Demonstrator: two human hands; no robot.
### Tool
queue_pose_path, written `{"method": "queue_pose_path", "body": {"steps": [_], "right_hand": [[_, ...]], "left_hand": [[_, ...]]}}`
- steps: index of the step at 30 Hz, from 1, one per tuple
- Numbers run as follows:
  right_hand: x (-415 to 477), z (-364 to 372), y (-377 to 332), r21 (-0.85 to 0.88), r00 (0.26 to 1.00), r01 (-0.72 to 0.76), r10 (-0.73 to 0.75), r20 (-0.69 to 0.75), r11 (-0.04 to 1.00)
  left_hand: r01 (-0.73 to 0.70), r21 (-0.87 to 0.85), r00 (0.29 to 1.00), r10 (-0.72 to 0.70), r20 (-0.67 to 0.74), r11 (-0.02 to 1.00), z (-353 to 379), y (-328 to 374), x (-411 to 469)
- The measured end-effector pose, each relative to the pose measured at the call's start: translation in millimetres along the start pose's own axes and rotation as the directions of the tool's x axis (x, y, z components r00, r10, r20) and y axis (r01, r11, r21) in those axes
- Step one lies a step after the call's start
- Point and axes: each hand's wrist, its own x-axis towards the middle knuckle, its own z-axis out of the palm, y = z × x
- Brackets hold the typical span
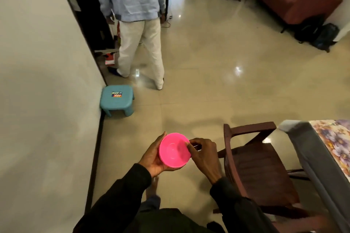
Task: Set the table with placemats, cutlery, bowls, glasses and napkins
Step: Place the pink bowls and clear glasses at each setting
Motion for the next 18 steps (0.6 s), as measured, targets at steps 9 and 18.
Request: {"method": "queue_pose_path", "body": {"steps": [9, 18], "right_hand": [[133, -27, -23, 0.083, 0.969, -0.109, 0.124, -0.213, 0.991], [243, -60, 22, 0.109, 0.882, -0.231, 0.256, -0.396, 0.967]], "left_hand": [[0.121, 0.186, 0.983, -0.143, 0.113, 0.975, 80, 133, 105], [0.201, 0.384, 0.958, -0.263, 0.116, 0.901, 164, 194, 230]]}}
